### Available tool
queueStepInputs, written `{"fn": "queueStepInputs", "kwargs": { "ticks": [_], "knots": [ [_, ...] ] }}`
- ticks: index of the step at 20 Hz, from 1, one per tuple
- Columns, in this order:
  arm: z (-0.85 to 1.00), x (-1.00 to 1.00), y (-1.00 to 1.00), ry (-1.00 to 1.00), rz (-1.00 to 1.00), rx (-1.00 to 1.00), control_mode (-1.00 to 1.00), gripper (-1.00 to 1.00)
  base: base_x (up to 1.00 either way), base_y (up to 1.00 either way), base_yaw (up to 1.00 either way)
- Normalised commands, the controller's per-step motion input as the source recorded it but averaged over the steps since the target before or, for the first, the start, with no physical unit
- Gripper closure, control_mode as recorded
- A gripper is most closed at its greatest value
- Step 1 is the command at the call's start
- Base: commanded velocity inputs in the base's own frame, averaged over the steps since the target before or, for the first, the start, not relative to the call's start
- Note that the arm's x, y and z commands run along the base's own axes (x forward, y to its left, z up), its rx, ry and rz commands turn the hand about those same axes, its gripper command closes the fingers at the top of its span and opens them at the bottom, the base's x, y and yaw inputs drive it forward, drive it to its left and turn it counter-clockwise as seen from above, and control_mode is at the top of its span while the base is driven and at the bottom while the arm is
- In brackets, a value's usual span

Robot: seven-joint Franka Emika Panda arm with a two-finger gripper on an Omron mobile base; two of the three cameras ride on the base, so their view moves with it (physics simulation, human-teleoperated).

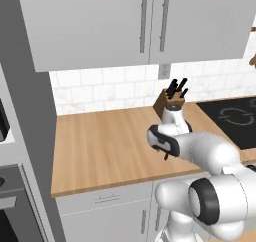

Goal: Put the broccoli and lemon wedge in the pot. Retrieve the spatula and lightly stir the vegetables in the pot.

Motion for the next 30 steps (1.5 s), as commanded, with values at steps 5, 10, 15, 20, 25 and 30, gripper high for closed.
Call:
{"fn": "queueStepInputs", "kwargs": {
  "ticks": [5,10,15,20,25,30],
  "knots": [
    [-0.32,0.21,0.00,0.01,-0.01,0.00,-1.00,-1.00,0.00,0.00,0.00],
    [-0.24,0.12,-0.01,0.02,0.00,0.00,-1.00,-1.00,0.00,0.00,0.00],
    [-0.21,0.01,0.00,0.00,0.00,0.00,-1.00,-1.00,0.00,0.00,0.00],
    [-0.19,0.00,-0.01,0.00,0.00,0.00,-1.00,-1.00,0.00,0.00,0.00],
    [-0.11,0.00,-0.01,0.00,0.00,0.00,-1.00,1.00,0.00,0.00,0.00],
    [0.00,0.00,0.00,0.00,0.00,0.00,-1.00,1.00,0.00,0.00,0.00]
  ]
}}
